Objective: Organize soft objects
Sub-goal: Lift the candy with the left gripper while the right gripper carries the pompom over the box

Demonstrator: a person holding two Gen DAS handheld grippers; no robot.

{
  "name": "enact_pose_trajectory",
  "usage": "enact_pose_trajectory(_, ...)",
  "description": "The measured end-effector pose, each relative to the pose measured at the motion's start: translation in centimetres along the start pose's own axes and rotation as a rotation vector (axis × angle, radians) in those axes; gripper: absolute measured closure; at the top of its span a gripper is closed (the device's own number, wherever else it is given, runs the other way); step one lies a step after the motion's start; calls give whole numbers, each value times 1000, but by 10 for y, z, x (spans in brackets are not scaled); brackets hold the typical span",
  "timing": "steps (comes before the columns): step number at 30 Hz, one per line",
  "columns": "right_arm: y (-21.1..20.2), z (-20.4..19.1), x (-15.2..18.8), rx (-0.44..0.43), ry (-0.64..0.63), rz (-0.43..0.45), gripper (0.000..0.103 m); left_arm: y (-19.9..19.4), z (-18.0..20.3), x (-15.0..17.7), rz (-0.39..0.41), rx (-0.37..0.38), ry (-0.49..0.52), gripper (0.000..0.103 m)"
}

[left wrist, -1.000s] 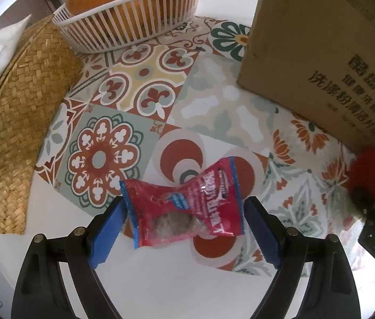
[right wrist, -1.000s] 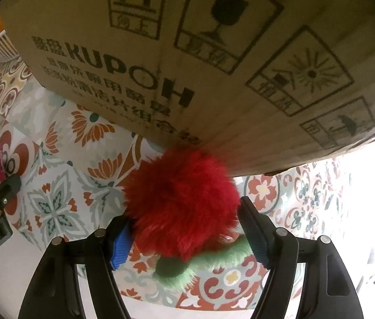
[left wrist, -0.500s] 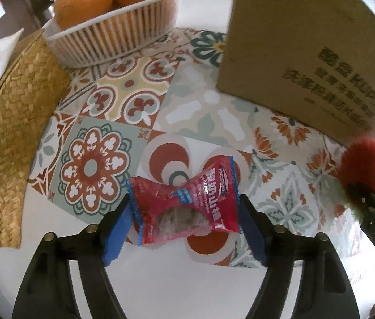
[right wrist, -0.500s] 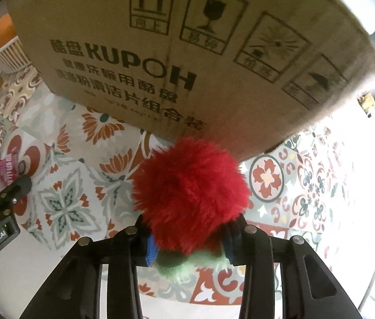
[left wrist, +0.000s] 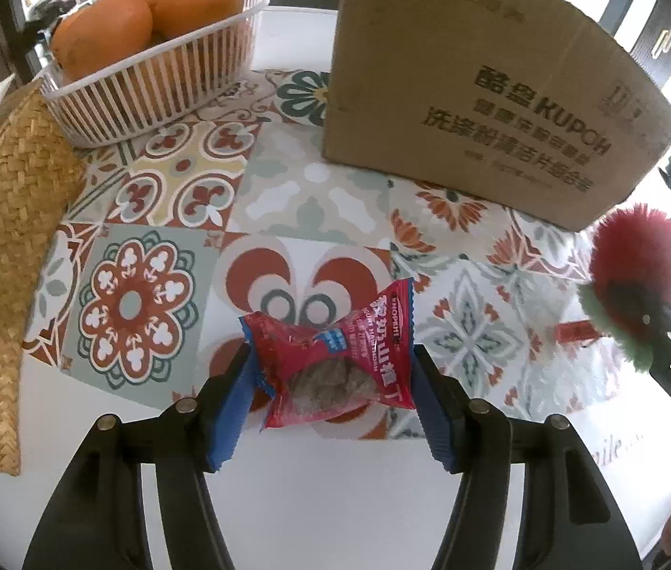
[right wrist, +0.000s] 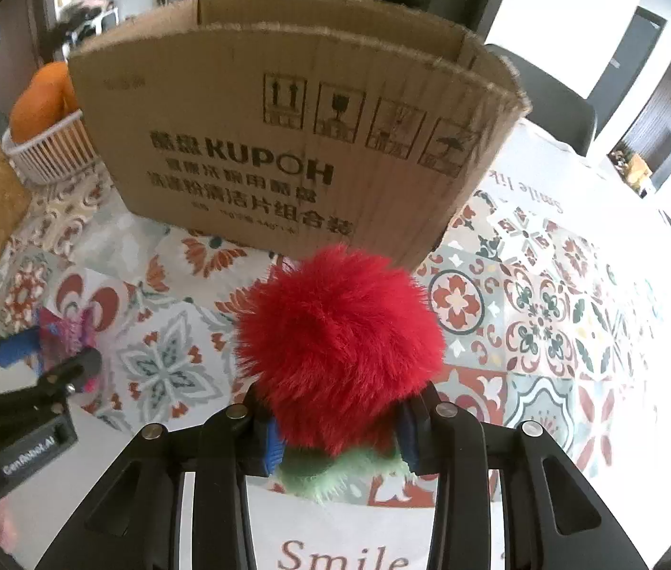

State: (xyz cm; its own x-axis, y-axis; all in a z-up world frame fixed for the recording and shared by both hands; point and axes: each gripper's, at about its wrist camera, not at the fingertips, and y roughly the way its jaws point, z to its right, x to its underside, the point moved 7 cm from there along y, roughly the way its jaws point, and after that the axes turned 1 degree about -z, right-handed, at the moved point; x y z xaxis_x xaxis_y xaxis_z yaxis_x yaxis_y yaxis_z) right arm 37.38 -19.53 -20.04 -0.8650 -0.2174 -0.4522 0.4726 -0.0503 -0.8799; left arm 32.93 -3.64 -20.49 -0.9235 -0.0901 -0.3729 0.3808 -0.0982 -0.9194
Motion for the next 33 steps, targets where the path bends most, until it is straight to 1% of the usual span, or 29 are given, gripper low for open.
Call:
enact_pose_trajectory(5, -11, 0, 1, -16, 49, 38, 65, -13, 3, 2, 33, 19, 27, 41)
enact_pose_trajectory(9, -16, 4, 6, -47, 91, 51, 65, -27, 7, 3, 63, 23, 47, 41)
enact_pose_trajectory(14, -28, 7, 8, -86, 146, 88, 65, -43, 12, 0, 87, 39, 62, 41)
enact_pose_trajectory(24, -54, 11, 9, -122, 206, 148, 65, -73, 17, -11, 168, 37, 102, 41)
enact_pose_trajectory(33, -78, 14, 4, -150, 231, 203, 65, -100, 22, -21, 223, 59, 128, 41)
